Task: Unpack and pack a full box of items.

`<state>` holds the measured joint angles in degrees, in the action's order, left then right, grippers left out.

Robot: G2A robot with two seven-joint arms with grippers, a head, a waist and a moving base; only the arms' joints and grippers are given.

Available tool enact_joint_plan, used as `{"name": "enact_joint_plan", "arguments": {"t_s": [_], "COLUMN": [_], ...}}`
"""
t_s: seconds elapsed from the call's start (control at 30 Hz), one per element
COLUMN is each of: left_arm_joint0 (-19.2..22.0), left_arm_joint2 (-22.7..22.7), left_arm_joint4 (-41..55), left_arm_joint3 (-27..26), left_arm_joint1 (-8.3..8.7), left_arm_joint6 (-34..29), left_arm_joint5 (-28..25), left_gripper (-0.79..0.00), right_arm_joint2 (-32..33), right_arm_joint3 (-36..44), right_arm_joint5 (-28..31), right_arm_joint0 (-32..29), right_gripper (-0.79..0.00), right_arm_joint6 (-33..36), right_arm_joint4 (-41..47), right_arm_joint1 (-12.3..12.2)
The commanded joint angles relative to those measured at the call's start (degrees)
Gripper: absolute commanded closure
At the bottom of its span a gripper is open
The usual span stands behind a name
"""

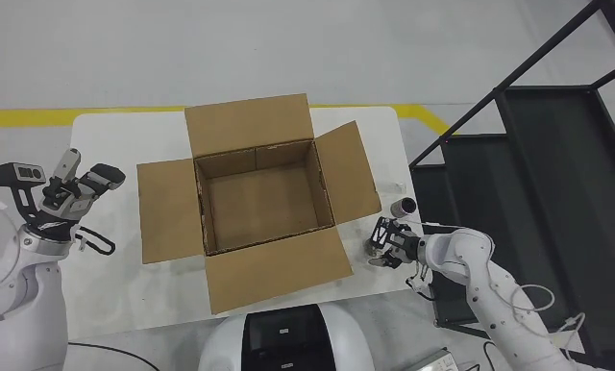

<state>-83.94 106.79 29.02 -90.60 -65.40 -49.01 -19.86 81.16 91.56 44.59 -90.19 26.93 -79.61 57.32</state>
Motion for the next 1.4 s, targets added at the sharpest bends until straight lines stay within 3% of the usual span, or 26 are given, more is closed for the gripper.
{"name": "enact_joint_plan", "arguments": {"t_s": [0.0, 0.2, 0.3, 0.73, 0.77, 0.8, 0.87, 0.93, 1.17, 1.37], "left_arm_joint0": [0.0, 0.0, 0.0, 0.0, 0.0, 0.0, 0.0, 0.0, 0.0, 0.0], "left_arm_joint2": [0.0, 0.0, 0.0, 0.0, 0.0, 0.0, 0.0, 0.0, 0.0, 0.0], "left_arm_joint4": [0.0, 0.0, 0.0, 0.0, 0.0, 0.0, 0.0, 0.0, 0.0, 0.0], "left_arm_joint3": [0.0, 0.0, 0.0, 0.0, 0.0, 0.0, 0.0, 0.0, 0.0, 0.0], "left_arm_joint1": [0.00, 0.00, 0.00, 0.00, 0.00, 0.00, 0.00, 0.00, 0.00, 0.00], "left_arm_joint6": [0.0, 0.0, 0.0, 0.0, 0.0, 0.0, 0.0, 0.0, 0.0, 0.0], "left_arm_joint5": [0.0, 0.0, 0.0, 0.0, 0.0, 0.0, 0.0, 0.0, 0.0, 0.0], "left_gripper": [-0.785, -0.785, -0.785, -0.785, -0.785, -0.785, -0.785, -0.785, -0.785, -0.785], "right_arm_joint2": [-0.8, -2.9, -3.9, -7.6, -7.8, -7.9, -8.1, -8.3, -6.7, -1.7], "right_arm_joint3": [-2.7, -7.6, -9.1, -12.6, -12.6, -12.7, -12.7, -12.5, -9.1, -1.5], "right_arm_joint5": [0.3, 1.5, 1.5, -1.5, -1.7, -1.9, -2.3, -2.6, -3.4, -3.2], "right_arm_joint0": [1.2, 4.1, 5.0, 7.5, 7.5, 7.6, 7.7, 7.8, 5.9, 0.6], "right_gripper": [-0.785, -0.785, -0.705, -0.600, -0.557, -0.419, -0.262, 0.000, 0.000, 0.000], "right_arm_joint6": [-1.1, -2.9, -3.2, -3.7, -3.9, -4.1, -4.3, -4.3, -4.8, -5.6], "right_arm_joint4": [0.0, -0.3, -0.4, -4.3, -4.4, -4.4, -4.9, -5.6, -6.2, -4.0], "right_arm_joint1": [0.1, 0.2, 0.3, 0.7, 0.7, 0.7, 0.7, 0.6, 0.1, -0.9]}}
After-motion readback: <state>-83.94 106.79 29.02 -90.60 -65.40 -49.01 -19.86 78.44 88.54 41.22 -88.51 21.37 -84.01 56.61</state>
